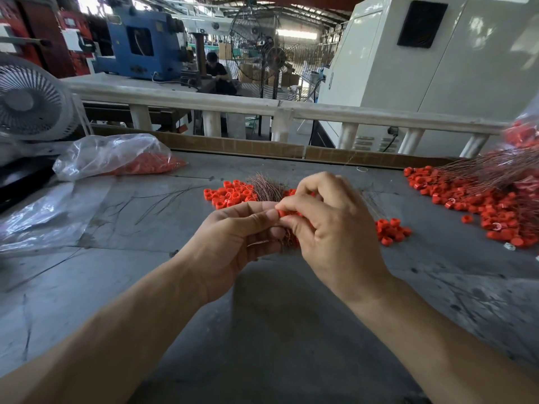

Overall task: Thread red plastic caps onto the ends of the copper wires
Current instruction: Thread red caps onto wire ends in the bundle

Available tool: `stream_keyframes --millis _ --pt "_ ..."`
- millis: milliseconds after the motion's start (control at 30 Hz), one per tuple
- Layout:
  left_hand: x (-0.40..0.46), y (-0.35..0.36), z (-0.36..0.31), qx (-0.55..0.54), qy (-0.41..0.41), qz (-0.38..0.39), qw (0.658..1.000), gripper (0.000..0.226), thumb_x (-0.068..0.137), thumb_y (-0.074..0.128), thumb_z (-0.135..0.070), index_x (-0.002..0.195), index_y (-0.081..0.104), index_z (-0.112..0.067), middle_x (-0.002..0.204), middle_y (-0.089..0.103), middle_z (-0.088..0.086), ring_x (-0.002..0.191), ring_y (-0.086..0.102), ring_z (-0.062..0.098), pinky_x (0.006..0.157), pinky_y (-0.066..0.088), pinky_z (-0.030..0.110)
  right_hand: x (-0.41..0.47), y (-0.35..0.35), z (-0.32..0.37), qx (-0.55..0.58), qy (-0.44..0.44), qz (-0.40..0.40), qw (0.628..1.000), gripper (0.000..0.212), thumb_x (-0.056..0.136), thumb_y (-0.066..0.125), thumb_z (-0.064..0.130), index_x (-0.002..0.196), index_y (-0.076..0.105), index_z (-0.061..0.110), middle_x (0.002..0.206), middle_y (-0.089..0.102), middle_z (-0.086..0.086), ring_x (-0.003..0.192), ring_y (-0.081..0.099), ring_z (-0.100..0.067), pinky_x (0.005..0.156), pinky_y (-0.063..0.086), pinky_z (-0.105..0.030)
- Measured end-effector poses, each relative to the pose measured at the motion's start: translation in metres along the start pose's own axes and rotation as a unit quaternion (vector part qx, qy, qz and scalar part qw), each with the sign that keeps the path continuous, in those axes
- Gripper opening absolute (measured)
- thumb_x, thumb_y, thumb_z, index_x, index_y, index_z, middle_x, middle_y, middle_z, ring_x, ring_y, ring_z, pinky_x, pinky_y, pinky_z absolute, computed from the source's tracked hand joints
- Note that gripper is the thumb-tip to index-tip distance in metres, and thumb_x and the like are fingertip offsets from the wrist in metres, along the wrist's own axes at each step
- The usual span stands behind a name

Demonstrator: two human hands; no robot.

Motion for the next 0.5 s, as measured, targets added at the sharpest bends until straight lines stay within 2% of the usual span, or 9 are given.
stream_keyframes --millis 100,233,367,500 --pt "0.0006 -0.0027 -0.0023 0.004 0.02 -0.016 1.0 0.028 0.079 0.068 -0.01 0.105 0.071 -0.001 0.089 0.065 0.016 0.081 0.064 0.022 0.078 0.058 0.032 -0.0017 0.0034 0.0038 0.003 0.006 0.017 1.0 0.012 0.089 0.074 0.019 0.101 0.072 0.02 0.093 0.062 0.004 0.09 0.059 -0.015 0.076 0.05 -0.028" --pt "0.0011 -0.0033 -0.004 0.011 0.037 -0.028 0.999 0.027 0.077 0.069 -0.01 0.102 0.069 0.001 0.088 0.065 0.017 0.081 0.065 0.023 0.076 0.057 0.03 -0.0027 0.0023 0.0015 0.04 0.024 0.027 0.999 0.016 0.088 0.075 0.02 0.103 0.071 0.019 0.094 0.065 0.006 0.09 0.059 -0.013 0.077 0.05 -0.026" --pt "0.0003 -0.002 -0.0062 0.02 0.043 -0.028 0.998 0.028 0.077 0.068 -0.011 0.102 0.07 0.001 0.091 0.065 0.018 0.083 0.064 0.023 0.077 0.056 0.031 -0.003 0.0012 -0.001 0.075 0.037 0.024 0.996 0.016 0.087 0.077 0.019 0.102 0.072 0.015 0.094 0.067 0.005 0.09 0.062 -0.013 0.079 0.053 -0.029" --pt "-0.0006 -0.0021 -0.008 0.025 0.046 -0.032 0.998 0.033 0.079 0.068 -0.014 0.107 0.069 0.004 0.089 0.064 0.017 0.084 0.062 0.024 0.08 0.052 0.034 -0.0036 -0.001 -0.0007 0.064 0.035 -0.003 0.997 0.013 0.088 0.077 0.013 0.1 0.072 0.011 0.092 0.07 0.0 0.088 0.066 -0.018 0.076 0.056 -0.036"
Point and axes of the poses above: each hand's wrist, its own x-axis towards the middle knuckle, its own y-axis out of the palm, z = x × y, the point moved 7 cm from there along x, towards the middle knuckle
